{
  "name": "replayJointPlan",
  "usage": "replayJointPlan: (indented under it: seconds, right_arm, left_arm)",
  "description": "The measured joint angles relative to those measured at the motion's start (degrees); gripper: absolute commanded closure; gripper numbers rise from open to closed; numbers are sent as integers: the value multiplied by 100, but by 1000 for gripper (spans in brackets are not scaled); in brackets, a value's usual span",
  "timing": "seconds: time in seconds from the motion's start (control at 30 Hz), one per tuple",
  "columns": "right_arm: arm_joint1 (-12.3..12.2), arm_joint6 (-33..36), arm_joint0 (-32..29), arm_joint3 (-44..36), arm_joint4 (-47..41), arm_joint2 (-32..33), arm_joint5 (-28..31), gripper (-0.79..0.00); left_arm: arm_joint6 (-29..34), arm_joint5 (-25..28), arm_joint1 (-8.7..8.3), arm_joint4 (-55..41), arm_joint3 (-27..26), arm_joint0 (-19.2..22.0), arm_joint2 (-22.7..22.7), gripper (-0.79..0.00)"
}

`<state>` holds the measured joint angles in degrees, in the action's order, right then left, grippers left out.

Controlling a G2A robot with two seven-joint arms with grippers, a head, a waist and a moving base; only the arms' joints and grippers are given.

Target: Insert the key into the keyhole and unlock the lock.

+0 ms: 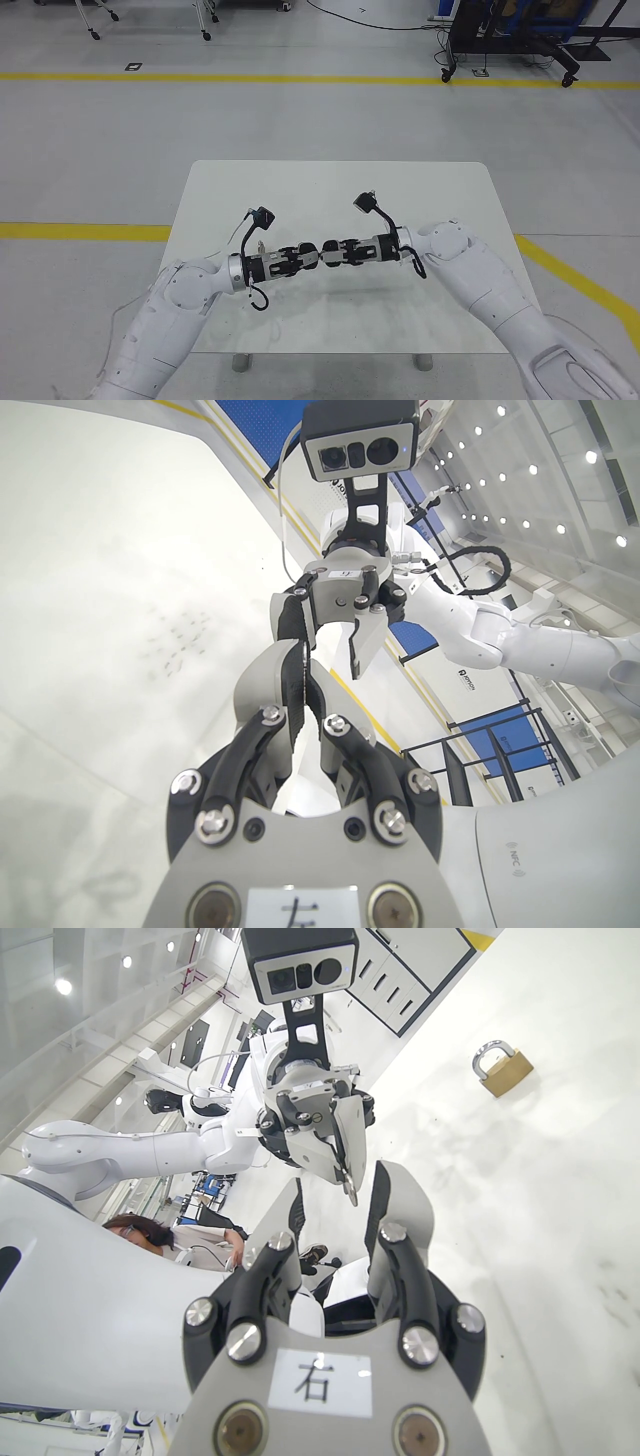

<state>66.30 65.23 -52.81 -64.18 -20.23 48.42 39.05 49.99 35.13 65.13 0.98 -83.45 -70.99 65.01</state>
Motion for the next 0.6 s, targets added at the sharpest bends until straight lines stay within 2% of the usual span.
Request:
replayJointPlan:
  seconds: [0.17,0.27,0.33,0.37,0.6]
  right_arm:
    - [11,-16,36,59,-32,-60,17,-194]
    - [17,-23,57,90,-49,-96,23,-114]
    - [21,-28,71,112,-55,-120,28,-18]
    - [22,-29,76,121,-59,-128,29,0]
    - [22,-47,105,150,-87,-183,47,0]
  left_arm:
    - [-19,-30,-15,1,-6,6,-19,0]
    - [-22,-43,-24,-15,-11,13,-30,0]
    - [-26,-49,-31,-20,-10,18,-37,0]
    - [-27,-54,-34,-22,-10,19,-40,0]
    - [-50,-64,-56,-23,-17,30,-62,0]
